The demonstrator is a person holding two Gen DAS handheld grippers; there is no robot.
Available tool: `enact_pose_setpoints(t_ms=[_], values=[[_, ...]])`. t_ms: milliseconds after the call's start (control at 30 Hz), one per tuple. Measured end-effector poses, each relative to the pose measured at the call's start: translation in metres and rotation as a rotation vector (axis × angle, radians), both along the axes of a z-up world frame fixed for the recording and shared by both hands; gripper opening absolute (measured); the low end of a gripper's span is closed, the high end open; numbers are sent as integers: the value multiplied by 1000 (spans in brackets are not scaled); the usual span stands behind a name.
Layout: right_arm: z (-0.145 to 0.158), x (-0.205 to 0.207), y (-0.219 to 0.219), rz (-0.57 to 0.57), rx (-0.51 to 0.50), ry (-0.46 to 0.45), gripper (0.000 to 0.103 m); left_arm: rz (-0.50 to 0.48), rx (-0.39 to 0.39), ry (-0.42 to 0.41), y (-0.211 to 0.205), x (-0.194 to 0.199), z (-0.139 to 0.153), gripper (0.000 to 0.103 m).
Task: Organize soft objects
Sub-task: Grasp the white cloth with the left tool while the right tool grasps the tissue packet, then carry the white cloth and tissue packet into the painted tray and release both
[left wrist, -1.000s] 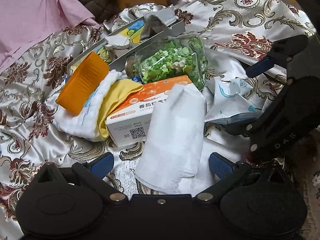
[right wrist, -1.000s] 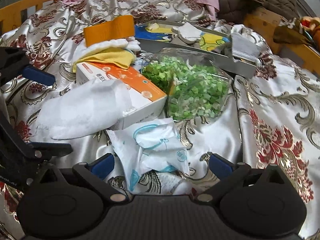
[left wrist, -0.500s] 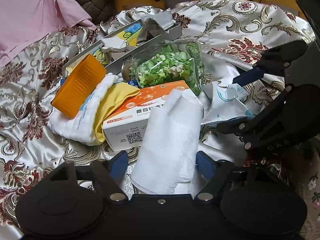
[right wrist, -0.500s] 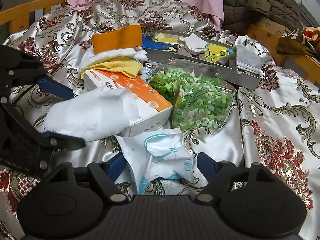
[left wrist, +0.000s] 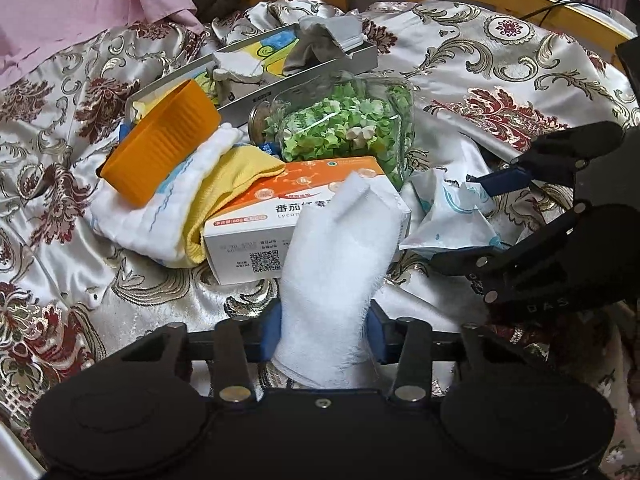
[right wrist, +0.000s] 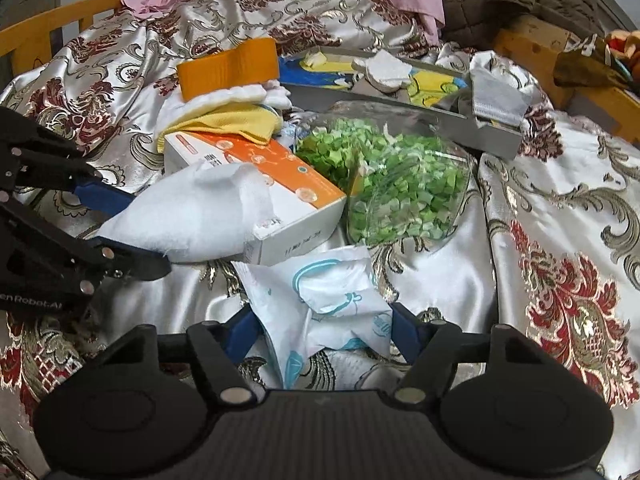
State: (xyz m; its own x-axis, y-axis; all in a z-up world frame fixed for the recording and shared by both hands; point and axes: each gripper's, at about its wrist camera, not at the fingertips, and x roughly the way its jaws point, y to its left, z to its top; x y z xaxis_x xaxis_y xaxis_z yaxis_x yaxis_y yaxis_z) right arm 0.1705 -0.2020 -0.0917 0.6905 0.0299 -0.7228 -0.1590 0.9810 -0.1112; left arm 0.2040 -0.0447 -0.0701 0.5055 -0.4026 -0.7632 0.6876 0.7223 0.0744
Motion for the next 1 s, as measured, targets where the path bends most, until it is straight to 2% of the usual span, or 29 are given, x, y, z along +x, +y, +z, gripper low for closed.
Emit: enact_pose_setpoints(t_ms=[67,333,467,600,833,1000], values=[[1,0,-2,-3,11,0,71,4,-5,5,0,0,0,41],[0,1,-3,-7,37,12,67,21,-51,27,2,0,2,21],[0,0,-5,-12,55,12,65,11,-41,14,0,-3,2,20],[2,-1,-4,-5,63,9,59,9,-49,5,0,-4,4,13],[4,-4,-2,5,70,0,54,16,-90,44,1,-6,2,12],[11,-13,0,17,62,-61,54,56,-152,57,5,-8,10,9]])
